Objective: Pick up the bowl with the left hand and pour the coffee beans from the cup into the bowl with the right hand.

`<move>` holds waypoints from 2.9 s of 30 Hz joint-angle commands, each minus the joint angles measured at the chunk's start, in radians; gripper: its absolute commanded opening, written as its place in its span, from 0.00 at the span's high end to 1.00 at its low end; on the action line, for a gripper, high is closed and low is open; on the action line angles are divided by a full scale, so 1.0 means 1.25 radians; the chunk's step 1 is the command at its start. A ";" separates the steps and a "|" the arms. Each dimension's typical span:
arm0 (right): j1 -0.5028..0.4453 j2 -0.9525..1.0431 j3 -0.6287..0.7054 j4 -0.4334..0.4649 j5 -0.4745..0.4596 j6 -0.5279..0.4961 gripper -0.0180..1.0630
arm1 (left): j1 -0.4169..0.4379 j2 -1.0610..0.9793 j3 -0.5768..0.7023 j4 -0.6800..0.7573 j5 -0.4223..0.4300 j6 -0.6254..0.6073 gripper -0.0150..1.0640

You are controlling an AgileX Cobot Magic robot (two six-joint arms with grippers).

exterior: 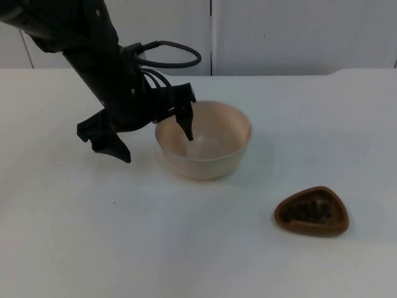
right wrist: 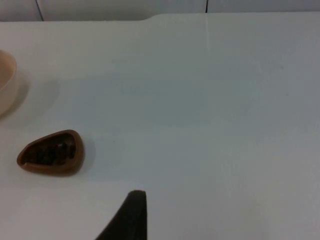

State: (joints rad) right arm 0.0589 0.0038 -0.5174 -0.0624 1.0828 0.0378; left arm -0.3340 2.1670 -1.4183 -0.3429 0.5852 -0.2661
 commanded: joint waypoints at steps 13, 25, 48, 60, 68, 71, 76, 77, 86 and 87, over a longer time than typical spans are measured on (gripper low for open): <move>-0.006 -0.003 0.002 -0.011 -0.004 -0.006 0.01 | -0.002 -0.003 -0.002 -0.018 -0.001 -0.001 0.73; -0.006 -0.003 0.002 -0.011 -0.004 -0.006 0.01 | -0.002 -0.026 -0.002 0.003 0.042 -0.001 0.99; -0.006 -0.003 0.002 -0.011 -0.004 -0.006 0.01 | -0.004 -0.194 0.053 0.098 0.168 -0.001 0.99; -0.006 -0.003 0.002 -0.011 -0.004 -0.006 0.01 | -0.004 -0.341 0.264 0.071 0.087 -0.001 0.99; -0.006 -0.003 0.002 -0.011 -0.004 -0.006 0.01 | -0.052 -0.412 0.318 0.068 0.085 0.007 0.99; -0.006 -0.003 0.002 -0.011 -0.004 -0.006 0.01 | -0.090 -0.422 0.318 0.079 0.087 0.011 0.99; -0.006 -0.003 0.002 -0.011 -0.004 -0.006 0.01 | -0.173 -0.426 0.318 0.095 0.078 0.020 0.99; -0.006 -0.003 0.002 -0.011 -0.004 -0.006 0.01 | -0.192 -0.426 0.318 0.105 0.069 0.020 0.99; -0.006 -0.003 0.002 -0.011 -0.004 -0.006 0.01 | -0.226 -0.426 0.318 0.120 0.059 0.020 0.99; -0.006 -0.003 0.002 -0.011 -0.004 -0.006 0.01 | -0.226 -0.426 0.318 0.120 0.059 0.020 0.99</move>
State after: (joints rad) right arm 0.0589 0.0038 -0.5174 -0.0713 1.0828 0.0378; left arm -0.6130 1.6456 -1.0247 -0.1983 0.6690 -0.2438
